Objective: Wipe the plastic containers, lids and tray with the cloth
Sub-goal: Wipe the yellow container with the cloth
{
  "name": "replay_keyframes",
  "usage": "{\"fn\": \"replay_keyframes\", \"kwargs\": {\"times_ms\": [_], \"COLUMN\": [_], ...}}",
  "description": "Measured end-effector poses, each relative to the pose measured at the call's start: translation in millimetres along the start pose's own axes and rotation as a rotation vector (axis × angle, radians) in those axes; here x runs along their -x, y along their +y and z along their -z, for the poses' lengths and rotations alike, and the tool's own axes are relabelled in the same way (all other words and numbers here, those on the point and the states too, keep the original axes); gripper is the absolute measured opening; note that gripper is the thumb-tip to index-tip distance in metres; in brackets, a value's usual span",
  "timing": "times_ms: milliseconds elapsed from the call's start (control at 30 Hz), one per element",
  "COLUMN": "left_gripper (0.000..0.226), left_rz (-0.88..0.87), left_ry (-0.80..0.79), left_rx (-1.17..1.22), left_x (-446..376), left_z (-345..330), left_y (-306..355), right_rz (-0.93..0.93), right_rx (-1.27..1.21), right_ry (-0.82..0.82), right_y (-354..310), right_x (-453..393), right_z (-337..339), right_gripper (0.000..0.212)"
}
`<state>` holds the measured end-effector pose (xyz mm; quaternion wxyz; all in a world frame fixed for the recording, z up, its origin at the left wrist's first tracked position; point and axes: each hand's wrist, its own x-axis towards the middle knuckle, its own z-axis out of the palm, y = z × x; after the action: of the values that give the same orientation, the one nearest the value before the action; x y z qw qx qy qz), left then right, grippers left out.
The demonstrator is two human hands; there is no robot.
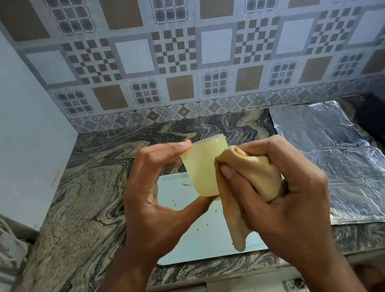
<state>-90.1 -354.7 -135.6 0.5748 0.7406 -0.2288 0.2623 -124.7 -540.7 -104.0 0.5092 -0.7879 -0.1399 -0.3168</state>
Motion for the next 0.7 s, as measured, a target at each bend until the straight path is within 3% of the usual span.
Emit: {"fn": "replay_keyframes", "kwargs": {"times_ms": [233,433,600,700], "left_gripper": [0.066,0.07,0.072,0.076], "left_rz": [-0.081,-0.039,0.173,0.193], "left_ry": [-0.058,-0.079,0.033,0.055], "left_rx": [-0.051,-0.039,0.198,0.283], "left_x": [-10,-3,-2,-1], "left_z": [10,8,0,-8], "left_y": [-3,-7,-9,-7], "right_rz": [-0.167,-0.28,-0.179,-0.089], "right_rx": [-0.266,-0.287,-0.286,-0.27], "right_ry": [-0.026,0.054,0.109,0.115], "right_y": [4,23,20,12], "right_x": [-9,-16,6,19], "right_z": [-5,-6,-8,-17], "right_gripper": [0.007,0.004,0.01,0.01]}}
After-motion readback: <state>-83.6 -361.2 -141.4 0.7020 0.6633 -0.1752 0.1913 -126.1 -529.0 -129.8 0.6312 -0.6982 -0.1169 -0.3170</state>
